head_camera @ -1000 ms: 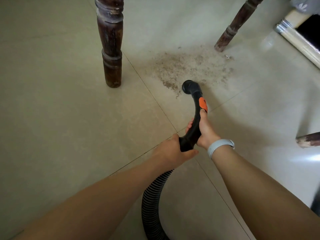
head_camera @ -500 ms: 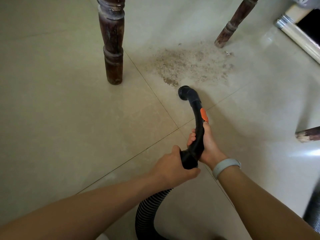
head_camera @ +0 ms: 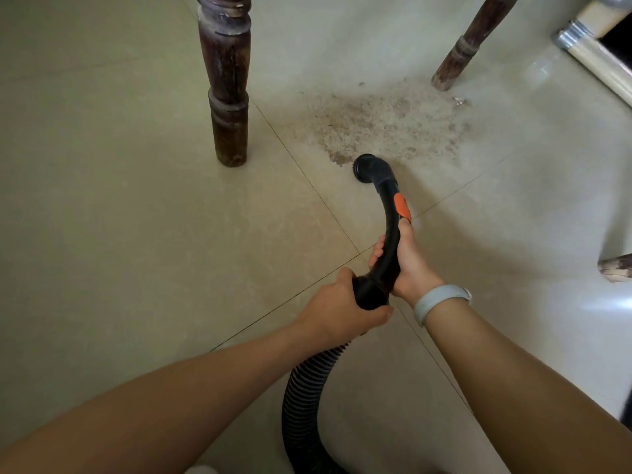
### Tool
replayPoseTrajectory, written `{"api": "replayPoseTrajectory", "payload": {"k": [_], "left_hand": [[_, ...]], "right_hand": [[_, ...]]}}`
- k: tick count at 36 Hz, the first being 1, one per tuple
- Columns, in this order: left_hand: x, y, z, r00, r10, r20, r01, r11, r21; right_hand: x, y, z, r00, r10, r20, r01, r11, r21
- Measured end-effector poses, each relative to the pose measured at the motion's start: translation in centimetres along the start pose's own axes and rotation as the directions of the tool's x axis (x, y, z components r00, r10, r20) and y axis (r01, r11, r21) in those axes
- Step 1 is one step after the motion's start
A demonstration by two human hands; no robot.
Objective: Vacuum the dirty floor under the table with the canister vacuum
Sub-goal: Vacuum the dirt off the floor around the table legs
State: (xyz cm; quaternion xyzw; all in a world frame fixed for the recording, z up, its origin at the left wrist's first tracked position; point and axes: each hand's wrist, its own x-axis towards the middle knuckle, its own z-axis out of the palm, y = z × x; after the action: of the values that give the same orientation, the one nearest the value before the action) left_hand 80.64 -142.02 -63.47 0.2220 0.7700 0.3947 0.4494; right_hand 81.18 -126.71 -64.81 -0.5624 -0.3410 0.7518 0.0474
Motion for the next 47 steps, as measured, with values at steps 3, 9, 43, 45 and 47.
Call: {"api": "replayPoseTrajectory", "payload": {"k": [3,9,43,45,47], "left_hand": [[0.7,0.4,0.0,1.0,0.002,-0.003,-0.002,1.0,-0.01],[2.4,1.3,-0.4,1.0,0.012,-0.016,-0.012,1.0,-0.026],[-0.9,-0.1,-1.3,0.997,-0.018,-0.068,0.023,0.997,0.072],[-1.1,-0.2,-1.4,0.997,-0.021,-0.072,0.026,0.997,0.067],[-1.1,-0.3,-1.4,0.997,-0.023,-0.073,0.027,0.998,0.053]], "right_hand": [[0.3,-0.7,0.1,1.0,-0.031,-0.006,0.031,0.999,-0.017],[0.7,-2.2,0.8,0.997,-0.079,-0.018,0.079,0.997,-0.017],[0.1,0.5,1.3,0.994,0.037,0.103,-0.038,0.999,0.005],[0.1,0.6,1.3,0.994,0.039,0.101,-0.038,0.999,-0.005],[0.2,0.5,1.5,0.994,0.04,0.105,-0.039,0.999,-0.013]]}}
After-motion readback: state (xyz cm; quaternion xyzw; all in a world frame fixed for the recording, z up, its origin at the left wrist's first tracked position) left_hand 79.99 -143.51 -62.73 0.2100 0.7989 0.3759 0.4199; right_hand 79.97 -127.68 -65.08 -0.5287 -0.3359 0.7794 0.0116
